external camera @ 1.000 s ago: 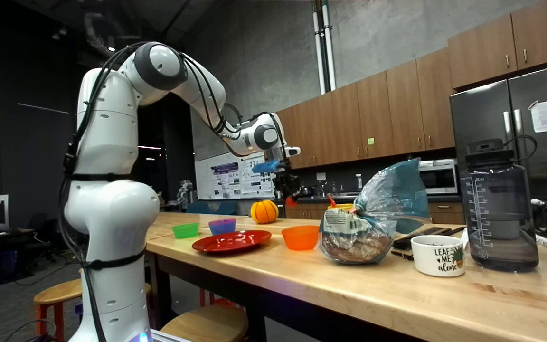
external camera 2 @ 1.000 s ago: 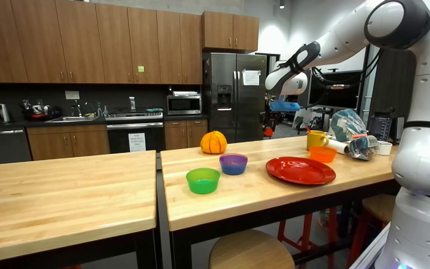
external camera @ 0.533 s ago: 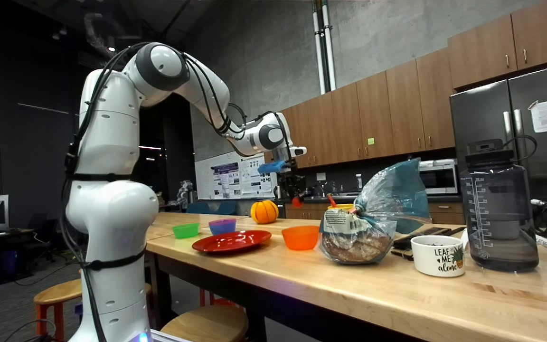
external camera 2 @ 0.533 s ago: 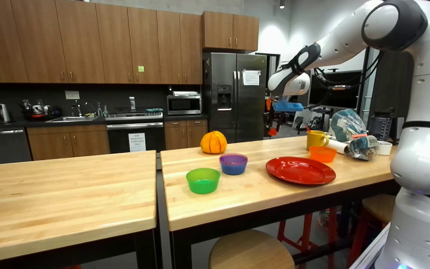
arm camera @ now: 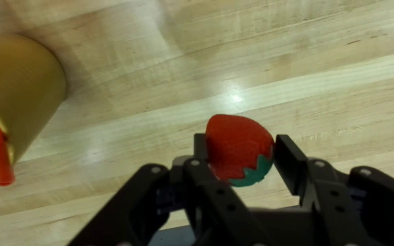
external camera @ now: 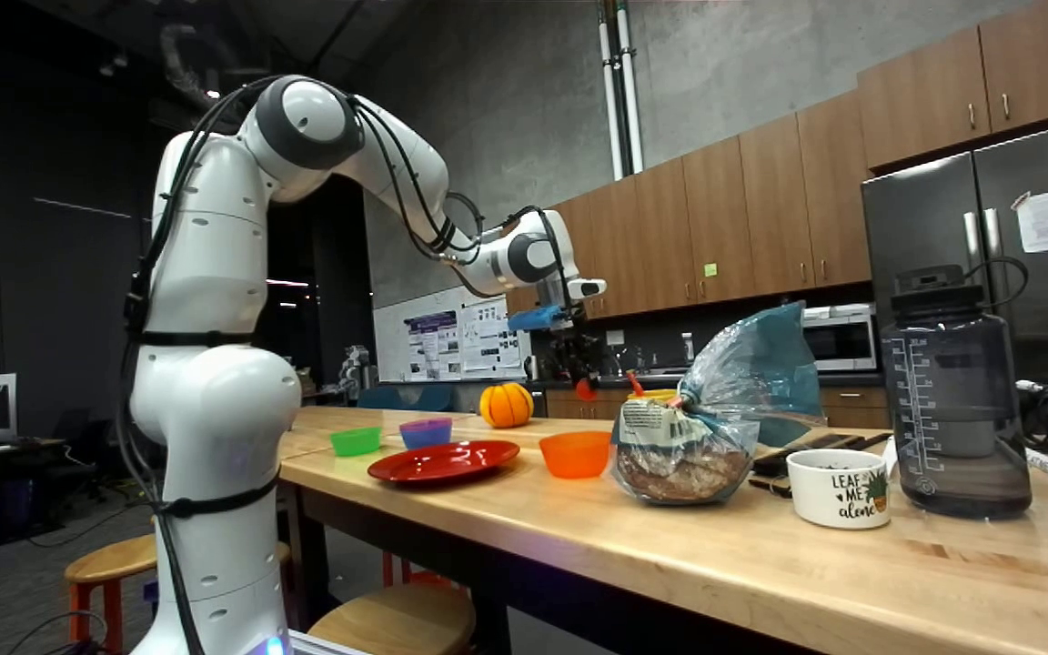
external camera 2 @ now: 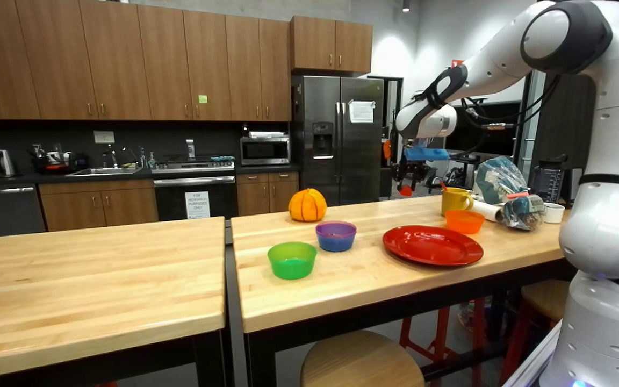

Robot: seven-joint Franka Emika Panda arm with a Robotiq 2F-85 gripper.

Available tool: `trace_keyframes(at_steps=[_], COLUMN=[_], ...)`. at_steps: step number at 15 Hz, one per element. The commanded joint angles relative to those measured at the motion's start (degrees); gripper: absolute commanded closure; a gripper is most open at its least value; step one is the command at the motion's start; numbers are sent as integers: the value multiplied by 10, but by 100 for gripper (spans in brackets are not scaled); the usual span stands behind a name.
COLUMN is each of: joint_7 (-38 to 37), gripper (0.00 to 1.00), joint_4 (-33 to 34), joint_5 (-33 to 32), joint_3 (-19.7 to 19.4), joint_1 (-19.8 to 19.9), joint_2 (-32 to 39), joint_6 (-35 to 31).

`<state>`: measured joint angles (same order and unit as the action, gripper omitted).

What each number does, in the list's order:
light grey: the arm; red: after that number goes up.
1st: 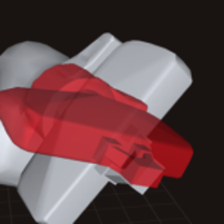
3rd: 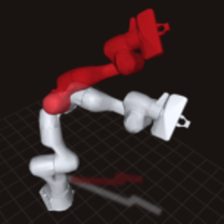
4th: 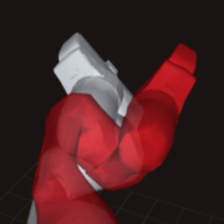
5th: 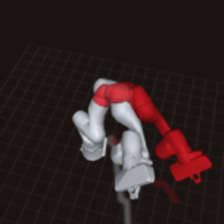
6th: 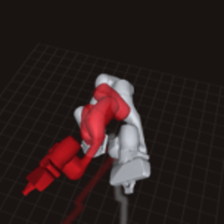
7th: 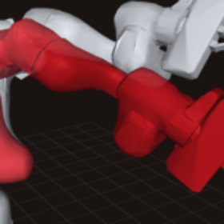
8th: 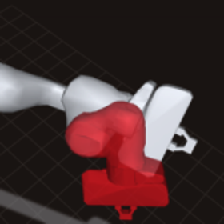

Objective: Put the strawberry in the orange bowl

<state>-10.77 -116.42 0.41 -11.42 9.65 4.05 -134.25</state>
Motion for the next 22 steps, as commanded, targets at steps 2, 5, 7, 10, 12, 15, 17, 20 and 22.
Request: trace_keyframes(at_steps=[2, 5, 7, 10, 12, 15, 17, 20, 22], joint_7=[-24, -36, -37, -41, -50, -68, -74, -67, -65], gripper=[73, 73, 73, 73, 73, 73, 73, 73, 73], joint_4=[-35, -57, -73, -98, -112, -130, -137, -146, -150], joint_5=[-26, -36, -37, -40, -52, -74, -82, -82, -81], joint_3=[-9, -15, -17, -17, -17, -16, -15, -14, -13], joint_1=[9, 15, 19, 25, 31, 42, 48, 53, 53], joint_2=[-42, -63, -78, -105, -125, -146, -155, -169, -175], joint_6=[19, 28, 38, 50, 62, 71, 89, 118, 130])
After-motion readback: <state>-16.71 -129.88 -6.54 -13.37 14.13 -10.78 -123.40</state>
